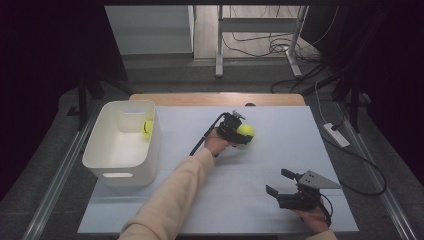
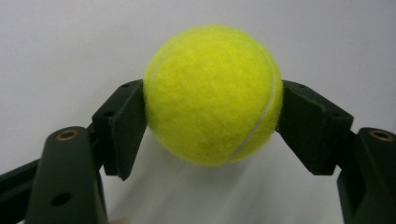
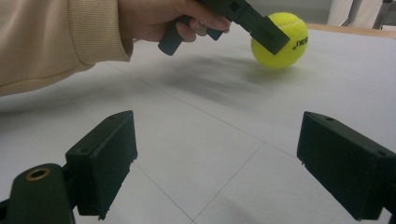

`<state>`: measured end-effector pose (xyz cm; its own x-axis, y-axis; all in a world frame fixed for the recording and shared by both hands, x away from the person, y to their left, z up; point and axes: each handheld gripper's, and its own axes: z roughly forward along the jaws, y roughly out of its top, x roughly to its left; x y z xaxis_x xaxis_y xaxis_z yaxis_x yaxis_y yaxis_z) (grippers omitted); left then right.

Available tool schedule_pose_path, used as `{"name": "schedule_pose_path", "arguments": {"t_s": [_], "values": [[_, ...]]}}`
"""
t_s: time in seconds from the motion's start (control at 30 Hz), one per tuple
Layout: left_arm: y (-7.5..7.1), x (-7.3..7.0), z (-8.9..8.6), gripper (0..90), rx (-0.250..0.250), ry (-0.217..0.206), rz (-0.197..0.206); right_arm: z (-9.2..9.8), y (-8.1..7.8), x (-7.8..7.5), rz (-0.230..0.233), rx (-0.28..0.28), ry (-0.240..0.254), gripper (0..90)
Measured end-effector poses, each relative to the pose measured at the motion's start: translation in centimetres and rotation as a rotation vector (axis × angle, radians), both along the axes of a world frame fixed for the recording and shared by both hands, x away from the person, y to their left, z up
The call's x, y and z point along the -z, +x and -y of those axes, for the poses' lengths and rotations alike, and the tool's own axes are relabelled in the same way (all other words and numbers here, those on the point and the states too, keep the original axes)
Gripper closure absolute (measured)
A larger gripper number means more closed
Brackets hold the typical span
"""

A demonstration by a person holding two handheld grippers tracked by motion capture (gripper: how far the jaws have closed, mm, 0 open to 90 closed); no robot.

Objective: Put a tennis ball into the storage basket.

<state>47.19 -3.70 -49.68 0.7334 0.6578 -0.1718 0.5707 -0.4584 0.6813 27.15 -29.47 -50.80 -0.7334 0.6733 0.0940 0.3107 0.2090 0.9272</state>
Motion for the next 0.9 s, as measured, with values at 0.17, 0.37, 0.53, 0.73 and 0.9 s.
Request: {"name": "schedule_pose_path", "arguments": {"t_s": [0.17, 0.37, 0.53, 0.73, 0.9], "values": [[-0.4, -0.9, -0.4, 28.0, 0.009, -0.009, 0.010, 0.0, 0.0, 0.0, 0.000, 0.002, -0.004, 12.2], [-1.0, -1.9, -1.0, 28.1, 0.012, -0.022, 0.023, 0.0, 0.0, -0.1, 0.002, 0.003, -0.003, 12.2], [-1.5, -2.6, -1.6, 28.0, 0.005, -0.052, 0.020, 0.0, -0.1, -0.1, 0.005, 0.004, -0.002, 12.2], [-2.0, -3.5, -2.1, 28.0, 0.006, -0.057, 0.040, 0.0, 0.0, -0.1, 0.009, 0.008, -0.004, 12.3], [-2.2, -3.8, -2.6, 28.0, 0.003, -0.063, 0.044, -0.1, 0.0, -0.1, 0.008, 0.008, -0.006, 12.3]]}}
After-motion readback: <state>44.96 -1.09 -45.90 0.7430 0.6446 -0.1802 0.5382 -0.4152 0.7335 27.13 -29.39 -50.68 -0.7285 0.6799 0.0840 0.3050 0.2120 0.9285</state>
